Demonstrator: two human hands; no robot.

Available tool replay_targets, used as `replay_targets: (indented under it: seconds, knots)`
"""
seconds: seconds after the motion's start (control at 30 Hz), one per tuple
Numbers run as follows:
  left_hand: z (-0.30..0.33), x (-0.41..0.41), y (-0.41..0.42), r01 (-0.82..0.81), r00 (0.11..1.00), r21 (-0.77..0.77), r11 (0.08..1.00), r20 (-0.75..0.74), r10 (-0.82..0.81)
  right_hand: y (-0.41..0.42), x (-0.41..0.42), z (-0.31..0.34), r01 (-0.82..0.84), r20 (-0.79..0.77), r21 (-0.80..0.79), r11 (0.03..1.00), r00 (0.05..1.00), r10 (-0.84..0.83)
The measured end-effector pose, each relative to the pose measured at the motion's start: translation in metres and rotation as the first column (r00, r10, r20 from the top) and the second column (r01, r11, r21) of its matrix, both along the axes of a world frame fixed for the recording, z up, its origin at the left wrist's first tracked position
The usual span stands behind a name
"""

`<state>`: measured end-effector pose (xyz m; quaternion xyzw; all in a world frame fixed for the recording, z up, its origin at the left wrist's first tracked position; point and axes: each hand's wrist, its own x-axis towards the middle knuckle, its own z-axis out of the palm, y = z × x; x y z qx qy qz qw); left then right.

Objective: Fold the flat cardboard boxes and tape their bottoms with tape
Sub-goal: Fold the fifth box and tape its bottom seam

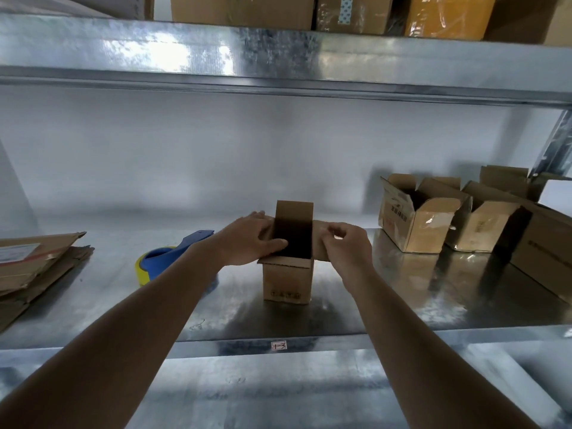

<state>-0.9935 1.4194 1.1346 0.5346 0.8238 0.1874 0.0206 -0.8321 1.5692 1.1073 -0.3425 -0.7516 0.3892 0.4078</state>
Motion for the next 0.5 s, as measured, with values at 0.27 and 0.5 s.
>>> replay_targets:
  seconds: [0.27, 0.5]
  knots:
    - [0.007, 0.011, -0.005, 0.055, 0.99, -0.091, 0.994, 0.131, -0.043, 0.006, -0.005, 0.016, -0.351, 0.442, 0.303, 0.886, 0.875, 0.195]
    - [0.007, 0.009, -0.001, 0.053, 0.982, -0.086, 0.995, 0.184, -0.037, -0.007, -0.024, 0.035, -0.4, 0.713, 0.209, 0.892, 0.687, 0.141]
